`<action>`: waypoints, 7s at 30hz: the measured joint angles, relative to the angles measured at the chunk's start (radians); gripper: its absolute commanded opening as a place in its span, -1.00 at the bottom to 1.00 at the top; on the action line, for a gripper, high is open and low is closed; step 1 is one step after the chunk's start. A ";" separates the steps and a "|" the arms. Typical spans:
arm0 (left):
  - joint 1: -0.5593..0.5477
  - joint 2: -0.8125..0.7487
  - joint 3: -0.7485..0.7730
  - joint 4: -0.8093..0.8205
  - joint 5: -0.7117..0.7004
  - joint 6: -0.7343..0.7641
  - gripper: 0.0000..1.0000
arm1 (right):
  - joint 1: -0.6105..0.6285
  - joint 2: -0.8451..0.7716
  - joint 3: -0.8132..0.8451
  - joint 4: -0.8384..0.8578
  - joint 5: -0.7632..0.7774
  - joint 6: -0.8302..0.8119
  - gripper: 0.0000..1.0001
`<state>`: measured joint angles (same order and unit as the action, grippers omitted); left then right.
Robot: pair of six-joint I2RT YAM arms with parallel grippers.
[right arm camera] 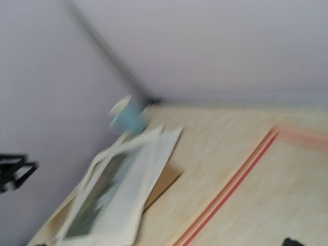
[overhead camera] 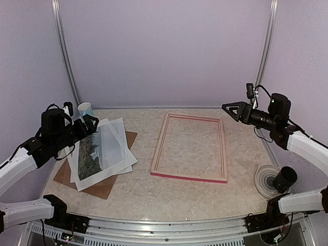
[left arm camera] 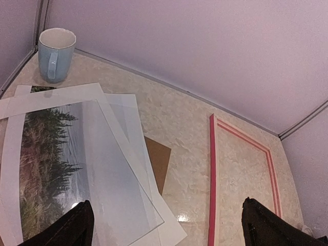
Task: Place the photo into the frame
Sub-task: Pick up the glass panel from the mat board, then place the glass panel at the frame body.
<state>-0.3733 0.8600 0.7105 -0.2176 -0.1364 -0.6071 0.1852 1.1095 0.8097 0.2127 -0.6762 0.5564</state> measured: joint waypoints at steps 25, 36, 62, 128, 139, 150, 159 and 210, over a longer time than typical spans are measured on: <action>-0.232 0.179 -0.208 0.123 -0.169 -0.236 0.98 | 0.709 0.747 0.383 -0.103 0.075 0.148 0.98; -0.216 0.230 -0.268 0.192 -0.176 -0.299 0.98 | 0.826 1.017 0.707 -0.208 0.086 0.209 0.98; -0.135 0.341 -0.418 0.450 -0.024 -0.343 0.98 | 0.863 1.248 0.852 -0.169 0.022 0.437 0.87; -0.187 0.311 -0.507 0.620 0.057 -0.429 0.98 | 0.863 1.383 0.768 0.358 -0.072 0.769 -0.90; -0.187 0.241 -0.507 0.544 0.057 -0.428 0.98 | 0.863 1.384 0.751 0.397 -0.072 0.778 -1.00; -0.187 0.099 -0.476 0.433 0.023 -0.387 0.98 | 0.864 1.379 0.730 0.415 -0.073 0.772 -1.00; -0.187 0.000 -0.460 0.360 -0.015 -0.350 0.98 | 0.863 1.316 0.675 0.366 -0.071 0.709 -1.00; -0.190 -0.074 -0.460 0.284 -0.024 -0.326 0.98 | 0.465 0.621 0.035 -0.146 -0.141 0.100 -1.00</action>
<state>-0.5629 0.7860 0.2504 0.0666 -0.1600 -0.9333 0.6506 1.7309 0.8444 0.0662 -0.8169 0.6559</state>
